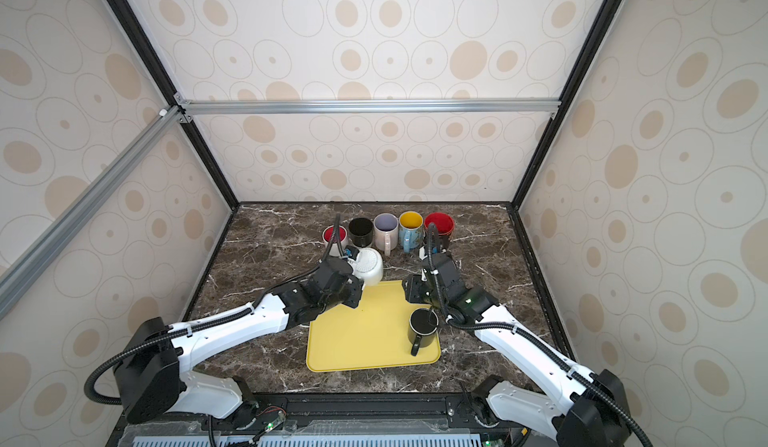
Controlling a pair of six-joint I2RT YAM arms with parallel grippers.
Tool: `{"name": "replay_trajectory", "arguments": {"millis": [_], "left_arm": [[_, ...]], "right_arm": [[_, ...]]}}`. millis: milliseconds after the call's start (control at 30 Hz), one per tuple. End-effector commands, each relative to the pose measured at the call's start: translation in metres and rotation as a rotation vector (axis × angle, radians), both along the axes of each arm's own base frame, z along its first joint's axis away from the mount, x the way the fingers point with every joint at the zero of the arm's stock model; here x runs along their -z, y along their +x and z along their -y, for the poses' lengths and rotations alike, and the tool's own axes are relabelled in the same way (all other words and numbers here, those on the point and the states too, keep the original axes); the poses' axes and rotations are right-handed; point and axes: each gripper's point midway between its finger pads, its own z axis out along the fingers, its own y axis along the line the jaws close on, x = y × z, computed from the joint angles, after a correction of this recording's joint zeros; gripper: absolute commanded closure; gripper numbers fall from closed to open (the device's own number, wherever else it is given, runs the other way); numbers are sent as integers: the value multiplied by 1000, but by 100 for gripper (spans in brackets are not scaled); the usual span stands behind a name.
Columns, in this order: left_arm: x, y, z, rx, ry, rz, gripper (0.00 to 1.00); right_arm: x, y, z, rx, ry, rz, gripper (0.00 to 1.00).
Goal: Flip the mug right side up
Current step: 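Lift the white mug with the left gripper toward the right gripper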
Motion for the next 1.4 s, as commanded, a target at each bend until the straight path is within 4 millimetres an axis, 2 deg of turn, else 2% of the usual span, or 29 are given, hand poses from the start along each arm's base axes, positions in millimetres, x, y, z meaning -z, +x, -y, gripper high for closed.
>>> {"name": "replay_trajectory", "arguments": {"millis": [0,300,733,1033,1367], "left_arm": [[-50,13,6,-19,-205,90,100],[-78,12,-5,-20,-341,97,100],[-145,-1,-20,51,-756,137,100],[-172,-12,-26,115,-991,136,100],[-193,-20,-28,170,-1151,147,100]], "right_arm": [[-16,6,-9,-20,67,62,55],[-36,9,-30,-79,206,122,54],[-66,8,-70,-217,459,141,54],[-91,5,-90,-331,709,129,54],[-125,8,-109,-435,931,141,51]]}}
